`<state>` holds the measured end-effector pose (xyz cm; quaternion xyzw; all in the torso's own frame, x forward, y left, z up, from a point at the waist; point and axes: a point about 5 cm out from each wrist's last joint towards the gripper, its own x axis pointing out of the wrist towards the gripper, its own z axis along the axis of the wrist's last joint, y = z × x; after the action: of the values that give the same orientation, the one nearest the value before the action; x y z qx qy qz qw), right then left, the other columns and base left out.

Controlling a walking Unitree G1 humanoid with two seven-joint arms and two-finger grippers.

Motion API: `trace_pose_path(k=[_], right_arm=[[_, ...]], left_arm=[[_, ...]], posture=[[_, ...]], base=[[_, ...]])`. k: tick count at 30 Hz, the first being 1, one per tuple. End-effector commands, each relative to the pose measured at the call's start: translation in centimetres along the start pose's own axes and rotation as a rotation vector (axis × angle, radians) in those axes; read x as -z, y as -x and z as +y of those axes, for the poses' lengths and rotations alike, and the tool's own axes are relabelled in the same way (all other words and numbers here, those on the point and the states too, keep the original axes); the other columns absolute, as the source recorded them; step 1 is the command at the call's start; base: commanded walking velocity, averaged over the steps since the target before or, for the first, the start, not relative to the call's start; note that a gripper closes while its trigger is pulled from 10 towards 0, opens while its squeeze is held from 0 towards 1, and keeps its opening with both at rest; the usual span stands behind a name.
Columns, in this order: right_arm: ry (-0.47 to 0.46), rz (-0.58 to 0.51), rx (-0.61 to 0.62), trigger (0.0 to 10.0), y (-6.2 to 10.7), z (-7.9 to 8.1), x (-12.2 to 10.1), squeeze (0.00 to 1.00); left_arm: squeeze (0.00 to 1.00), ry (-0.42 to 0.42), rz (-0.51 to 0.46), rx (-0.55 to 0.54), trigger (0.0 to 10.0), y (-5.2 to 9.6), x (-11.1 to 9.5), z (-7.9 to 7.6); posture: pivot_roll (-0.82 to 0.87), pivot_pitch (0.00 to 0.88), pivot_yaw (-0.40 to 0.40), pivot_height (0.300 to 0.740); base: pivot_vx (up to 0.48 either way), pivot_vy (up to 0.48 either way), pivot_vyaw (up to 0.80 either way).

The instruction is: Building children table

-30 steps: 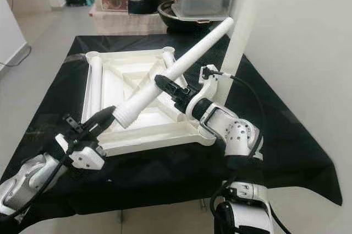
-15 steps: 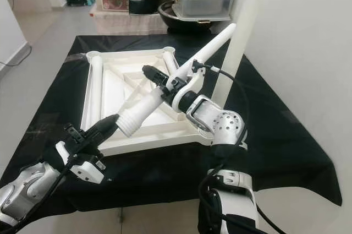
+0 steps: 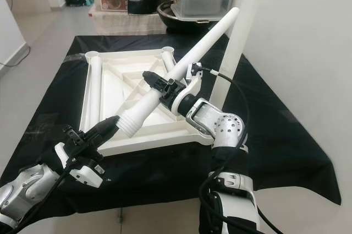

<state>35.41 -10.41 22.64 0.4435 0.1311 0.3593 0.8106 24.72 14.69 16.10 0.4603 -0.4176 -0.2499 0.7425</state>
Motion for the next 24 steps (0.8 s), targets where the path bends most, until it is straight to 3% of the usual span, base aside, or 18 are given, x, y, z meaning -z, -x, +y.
trace_pose_path(k=[1, 4, 7, 9, 12, 19, 21, 22, 24], right_arm=[[0.047, -0.007, 0.028, 0.0, 0.1, 0.2, -0.6, 0.00], [0.053, -0.009, 0.018, 0.0, 0.1, 0.6, -0.7, 0.00], [0.035, -0.026, 0.009, 0.0, -0.3, 1.1, -1.4, 0.00], [0.035, -0.026, 0.009, 0.0, -0.3, 1.1, -1.4, 0.00], [0.021, -0.043, 0.012, 0.0, -0.8, 1.5, -1.9, 0.00], [0.056, -0.074, 0.010, 0.0, -2.0, 2.5, -2.8, 0.00], [0.261, -0.078, -0.013, 0.0, -2.5, 3.6, -2.9, 0.00], [0.261, -0.078, -0.013, 0.0, -2.5, 3.6, -2.9, 0.00], [0.481, -0.058, -0.064, 0.0, -2.4, 5.1, -2.3, 0.00]], left_arm=[[1.00, 0.029, -0.039, -0.019, 10.0, 0.2, -0.4, 0.2], [1.00, 0.034, -0.034, -0.045, 10.0, 0.4, -0.4, 0.5], [1.00, -0.047, -0.056, -0.188, 10.0, 0.8, -0.9, 2.1], [1.00, -0.047, -0.056, -0.188, 10.0, 0.8, -0.9, 2.1], [1.00, -0.092, -0.065, -0.280, 10.0, 1.0, -1.3, 3.1], [1.00, -0.057, 0.000, -0.307, 10.0, 1.6, -1.3, 2.5], [1.00, 0.078, 0.208, -0.315, 10.0, 2.6, 0.6, 1.2], [1.00, 0.078, 0.208, -0.315, 10.0, 2.6, 0.6, 1.2], [1.00, 0.249, 0.438, -0.367, 10.0, 3.7, 2.6, 0.1]], posture=[[0.04, 0.000, -0.065, 0.740], [0.04, 0.000, -0.064, 0.740], [0.04, 0.000, -0.066, 0.740], [0.04, 0.000, -0.066, 0.740], [0.03, 0.000, -0.066, 0.740], [0.04, 0.000, -0.071, 0.740], [0.05, 0.000, -0.079, 0.740], [0.05, 0.000, -0.079, 0.740], [0.05, 0.000, -0.080, 0.740]], base=[[0.000, 0.000, 0.00], [0.000, 0.000, 0.00], [0.000, 0.000, 0.00], [0.000, 0.000, 0.00], [0.000, 0.000, 0.00], [0.000, 0.000, 0.00], [0.000, 0.000, 0.00], [0.000, 0.000, 0.00], [0.000, 0.000, 0.00]])
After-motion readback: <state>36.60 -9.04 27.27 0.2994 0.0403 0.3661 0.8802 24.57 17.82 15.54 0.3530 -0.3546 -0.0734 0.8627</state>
